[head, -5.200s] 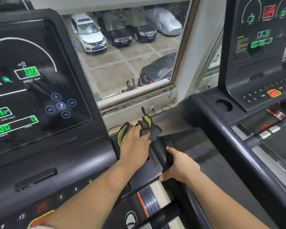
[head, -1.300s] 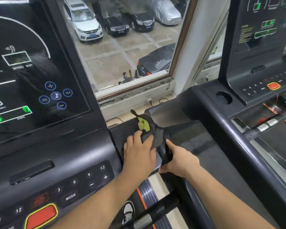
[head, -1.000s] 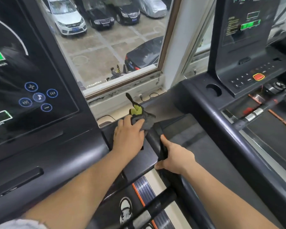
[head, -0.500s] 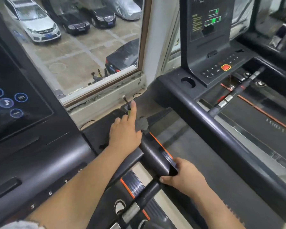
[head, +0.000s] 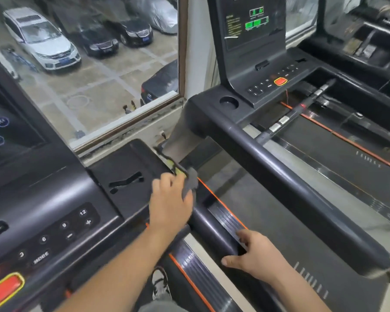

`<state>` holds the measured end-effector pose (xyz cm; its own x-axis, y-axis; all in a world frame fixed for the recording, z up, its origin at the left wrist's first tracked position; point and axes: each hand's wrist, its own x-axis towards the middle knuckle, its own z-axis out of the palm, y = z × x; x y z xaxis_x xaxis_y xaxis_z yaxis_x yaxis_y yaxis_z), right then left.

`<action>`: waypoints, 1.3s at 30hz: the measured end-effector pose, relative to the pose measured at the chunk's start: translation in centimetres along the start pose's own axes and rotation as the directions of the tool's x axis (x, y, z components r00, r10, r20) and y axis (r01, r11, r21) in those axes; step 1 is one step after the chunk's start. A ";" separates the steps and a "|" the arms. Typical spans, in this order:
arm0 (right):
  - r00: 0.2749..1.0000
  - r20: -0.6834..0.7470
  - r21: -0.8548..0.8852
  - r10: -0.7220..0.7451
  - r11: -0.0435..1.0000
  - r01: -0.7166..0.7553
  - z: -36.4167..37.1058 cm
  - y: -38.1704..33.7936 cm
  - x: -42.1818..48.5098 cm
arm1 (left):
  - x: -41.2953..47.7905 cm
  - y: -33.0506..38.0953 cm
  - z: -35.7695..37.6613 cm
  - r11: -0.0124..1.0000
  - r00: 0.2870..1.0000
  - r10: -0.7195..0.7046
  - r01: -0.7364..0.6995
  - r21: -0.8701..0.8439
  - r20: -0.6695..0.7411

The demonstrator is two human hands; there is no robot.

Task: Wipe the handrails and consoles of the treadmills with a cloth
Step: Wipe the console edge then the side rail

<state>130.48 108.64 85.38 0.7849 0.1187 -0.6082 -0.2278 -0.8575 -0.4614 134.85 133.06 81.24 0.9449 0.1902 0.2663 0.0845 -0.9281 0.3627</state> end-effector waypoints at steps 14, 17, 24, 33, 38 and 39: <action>0.978 -0.045 -0.153 -0.204 0.969 0.195 1.1 -0.4 0.9 | -4.4 4.2 -0.4 0.993 0.990 -0.109 0.105 0.045 0.095; 0.982 -0.067 -0.158 -0.179 0.973 0.167 0.8 -0.4 1.5 | -8.1 5.6 -1.3 0.984 0.915 0.178 -0.153 -0.096 0.362; 0.991 -0.108 -0.161 -0.082 0.985 0.064 1.1 -1.3 0.9 | 2.0 -0.8 -1.1 0.988 0.973 -0.123 0.101 0.118 0.196; 0.984 -0.139 -0.131 -0.115 0.987 0.097 1.3 -0.4 1.3 | -3.5 2.0 -0.2 0.827 0.777 0.560 -0.509 -0.238 0.287; 0.985 -0.126 -0.090 -0.121 0.990 0.110 1.4 -0.3 0.2 | 2.7 1.1 0.1 0.971 0.965 0.157 -0.190 0.147 0.209; 0.984 -0.130 -0.069 -0.125 0.991 0.116 1.5 0.0 -0.2 | 2.0 2.1 0.2 0.981 0.975 0.134 -0.156 0.118 0.179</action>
<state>129.42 109.32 84.55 0.8754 0.1584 -0.4567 -0.0948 -0.8702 -0.4835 137.02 131.43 82.33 0.9890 0.0038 0.1482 -0.0275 -0.9775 0.2090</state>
